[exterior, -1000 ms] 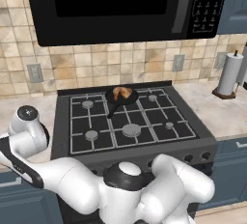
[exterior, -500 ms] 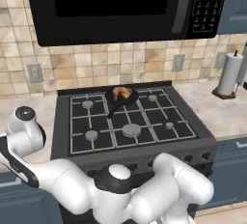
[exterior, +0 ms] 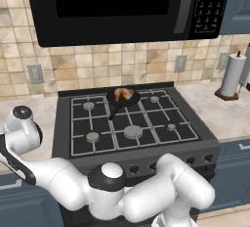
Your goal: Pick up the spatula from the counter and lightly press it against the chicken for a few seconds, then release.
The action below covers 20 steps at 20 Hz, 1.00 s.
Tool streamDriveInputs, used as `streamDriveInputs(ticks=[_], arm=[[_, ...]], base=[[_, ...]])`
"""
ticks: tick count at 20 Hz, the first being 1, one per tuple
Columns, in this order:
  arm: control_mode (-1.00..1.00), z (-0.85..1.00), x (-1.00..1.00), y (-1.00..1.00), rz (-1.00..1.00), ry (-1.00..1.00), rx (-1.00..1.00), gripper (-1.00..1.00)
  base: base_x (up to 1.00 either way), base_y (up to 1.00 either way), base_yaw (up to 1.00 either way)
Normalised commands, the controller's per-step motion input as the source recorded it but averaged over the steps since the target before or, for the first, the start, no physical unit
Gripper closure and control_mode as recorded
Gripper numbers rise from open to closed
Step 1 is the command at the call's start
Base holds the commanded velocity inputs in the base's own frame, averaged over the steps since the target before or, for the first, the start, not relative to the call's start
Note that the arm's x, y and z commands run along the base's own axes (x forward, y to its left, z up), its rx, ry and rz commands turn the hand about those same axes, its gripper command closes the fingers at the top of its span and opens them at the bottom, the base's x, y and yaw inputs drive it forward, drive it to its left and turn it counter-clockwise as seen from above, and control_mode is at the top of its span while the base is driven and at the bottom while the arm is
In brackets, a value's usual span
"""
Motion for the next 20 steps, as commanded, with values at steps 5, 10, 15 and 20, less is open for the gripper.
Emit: streamDriveInputs(ticks=[5,10,15,20], arm=[[-1.0,-0.13,0.17,0.29,0.0,0.03,0.0,-1.0],[-1.0,-0.11,0.1,0.21,0.0,0.0,-0.02,-1.0],[-1.0,-0.08,0.03,0.04,0.0,0.0,-0.06,-1.0],[-1.0,-0.06,0.02,0.0,0.0,0.0,-0.05,-1.0]], base=[[0.0,0.0,0.0],[0.0,0.0,0.0],[0.0,0.0,0.0],[0.0,0.0,0.0]])
